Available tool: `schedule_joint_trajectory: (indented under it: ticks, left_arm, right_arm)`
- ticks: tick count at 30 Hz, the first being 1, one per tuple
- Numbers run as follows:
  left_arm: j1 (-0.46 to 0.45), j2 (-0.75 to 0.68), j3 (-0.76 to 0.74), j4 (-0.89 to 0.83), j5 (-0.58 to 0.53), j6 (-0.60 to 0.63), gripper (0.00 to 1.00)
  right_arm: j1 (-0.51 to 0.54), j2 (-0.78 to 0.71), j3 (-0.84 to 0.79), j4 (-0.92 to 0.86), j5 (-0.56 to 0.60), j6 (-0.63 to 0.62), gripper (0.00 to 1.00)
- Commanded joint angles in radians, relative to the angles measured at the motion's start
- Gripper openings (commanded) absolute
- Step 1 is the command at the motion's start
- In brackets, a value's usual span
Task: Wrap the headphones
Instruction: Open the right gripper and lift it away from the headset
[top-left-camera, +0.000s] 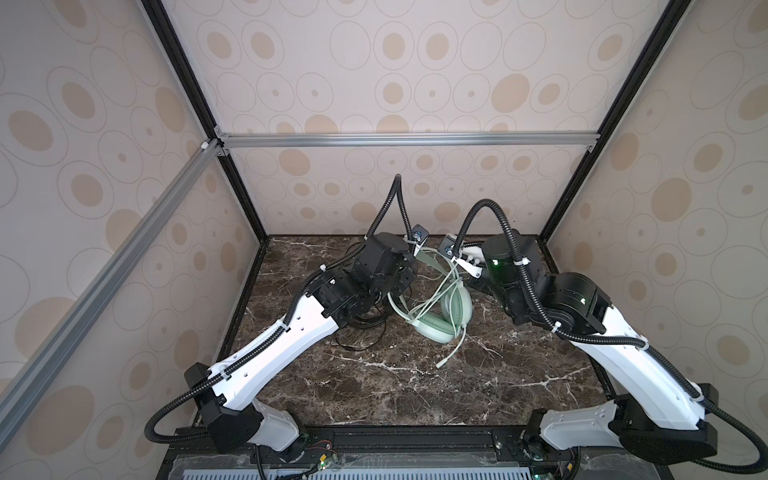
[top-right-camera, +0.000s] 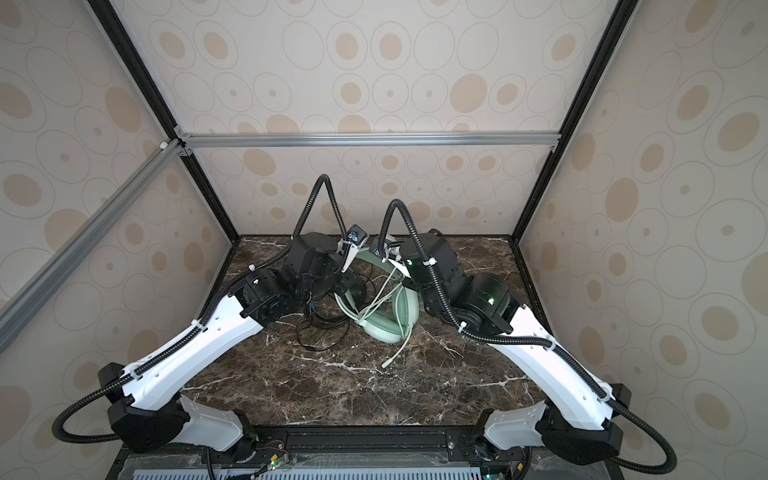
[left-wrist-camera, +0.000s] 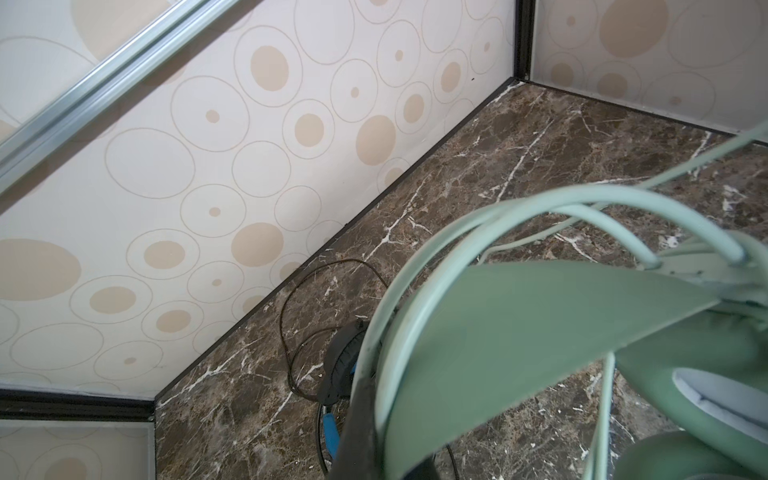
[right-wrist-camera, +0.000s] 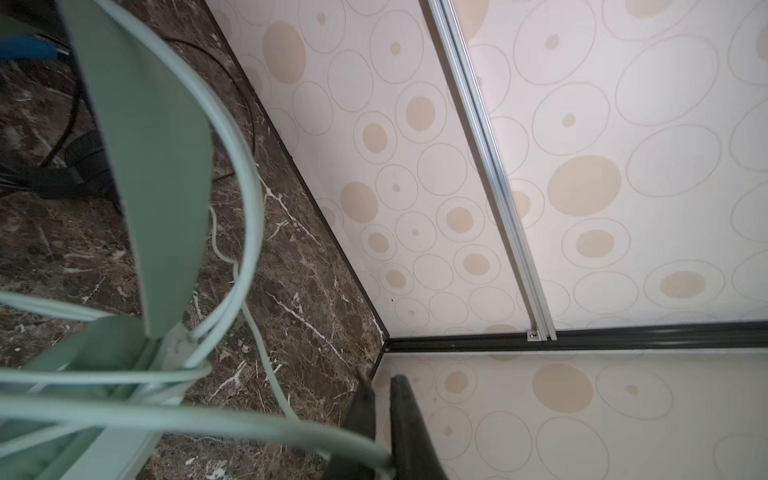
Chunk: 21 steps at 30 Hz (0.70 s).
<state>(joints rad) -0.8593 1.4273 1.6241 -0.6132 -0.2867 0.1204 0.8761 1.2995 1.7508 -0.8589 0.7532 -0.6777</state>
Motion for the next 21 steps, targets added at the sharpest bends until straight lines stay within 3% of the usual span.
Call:
schedule_joint_trajectory:
  ticks: [1, 11, 18, 21]
  left_arm:
    - [0.002, -0.067, 0.007, 0.035, 0.083, 0.004, 0.00]
    - [0.003, -0.106, 0.018, 0.068, 0.220, -0.072, 0.00]
    - [0.003, -0.107, 0.060, 0.099, 0.359, -0.143, 0.00]
    - [0.002, -0.109, 0.080, 0.115, 0.388, -0.170, 0.00]
  right_arm:
    - [-0.086, -0.037, -0.023, 0.059, -0.062, 0.089, 0.11]
    - [-0.398, -0.072, -0.192, 0.199, -0.426, 0.386, 0.09]
    - [-0.505, -0.086, -0.287, 0.388, -0.705, 0.487, 0.11]
    - [-0.515, -0.099, -0.322, 0.463, -0.773, 0.496, 0.12]
